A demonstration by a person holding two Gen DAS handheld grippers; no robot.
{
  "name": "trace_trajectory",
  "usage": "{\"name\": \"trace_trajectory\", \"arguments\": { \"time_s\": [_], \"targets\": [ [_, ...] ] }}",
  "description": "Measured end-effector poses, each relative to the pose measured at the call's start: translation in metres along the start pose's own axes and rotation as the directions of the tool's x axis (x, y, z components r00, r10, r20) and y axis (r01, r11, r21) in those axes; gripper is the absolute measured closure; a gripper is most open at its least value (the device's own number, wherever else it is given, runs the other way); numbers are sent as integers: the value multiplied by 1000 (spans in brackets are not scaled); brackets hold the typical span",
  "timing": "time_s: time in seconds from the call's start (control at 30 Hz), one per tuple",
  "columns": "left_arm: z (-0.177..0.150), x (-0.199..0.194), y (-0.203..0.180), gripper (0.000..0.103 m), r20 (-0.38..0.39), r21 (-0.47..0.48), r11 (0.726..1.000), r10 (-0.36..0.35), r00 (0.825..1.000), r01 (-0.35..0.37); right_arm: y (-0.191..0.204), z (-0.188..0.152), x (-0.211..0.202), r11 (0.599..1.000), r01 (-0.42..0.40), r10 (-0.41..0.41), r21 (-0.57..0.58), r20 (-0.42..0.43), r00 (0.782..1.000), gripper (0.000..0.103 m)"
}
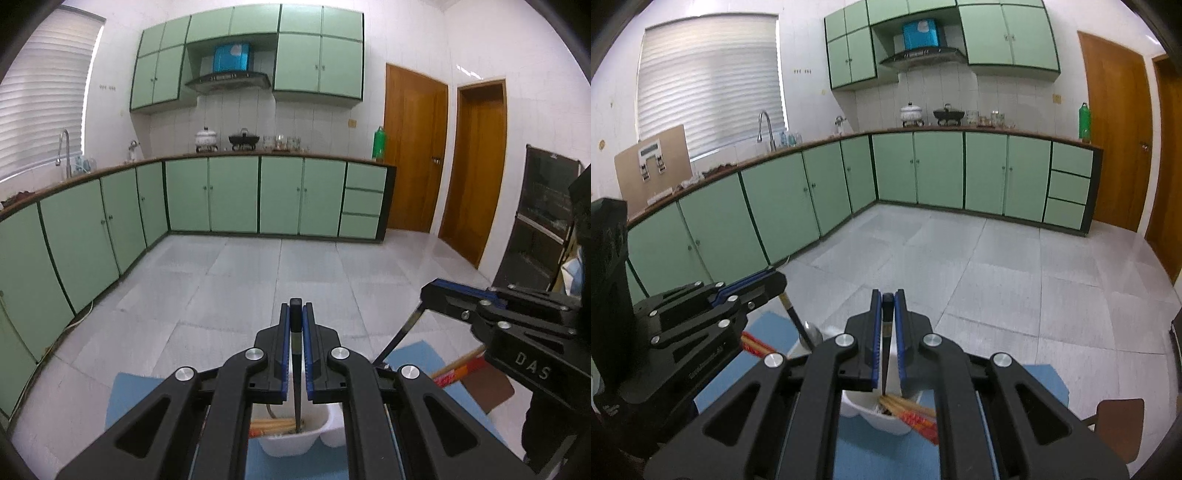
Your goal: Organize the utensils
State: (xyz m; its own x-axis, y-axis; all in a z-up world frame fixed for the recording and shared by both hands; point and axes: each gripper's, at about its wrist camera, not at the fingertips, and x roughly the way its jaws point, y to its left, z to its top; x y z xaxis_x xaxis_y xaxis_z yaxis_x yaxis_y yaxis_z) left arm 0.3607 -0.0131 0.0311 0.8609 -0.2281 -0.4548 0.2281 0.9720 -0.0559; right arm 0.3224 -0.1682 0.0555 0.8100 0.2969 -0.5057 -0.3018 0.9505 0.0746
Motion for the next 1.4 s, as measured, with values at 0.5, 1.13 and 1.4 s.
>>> {"name": "trace_trajectory", "arguments": {
  "time_s": [0.5, 1.13, 1.4],
  "targets": [
    [-28, -76, -8, 47, 40, -8, 1000, -5, 999, 5, -20, -39, -98, 996, 40, -48, 77, 106, 993, 46],
    [-123, -171, -19, 21, -37, -84, 996, 37, 999, -40, 17, -148, -177, 994, 66, -70, 88, 49, 996, 7],
    [-128, -205, -25, 19, -26, -66, 996, 62, 998, -64, 40, -153, -196, 997, 52, -54, 59, 47, 997, 7]
  ]
}}
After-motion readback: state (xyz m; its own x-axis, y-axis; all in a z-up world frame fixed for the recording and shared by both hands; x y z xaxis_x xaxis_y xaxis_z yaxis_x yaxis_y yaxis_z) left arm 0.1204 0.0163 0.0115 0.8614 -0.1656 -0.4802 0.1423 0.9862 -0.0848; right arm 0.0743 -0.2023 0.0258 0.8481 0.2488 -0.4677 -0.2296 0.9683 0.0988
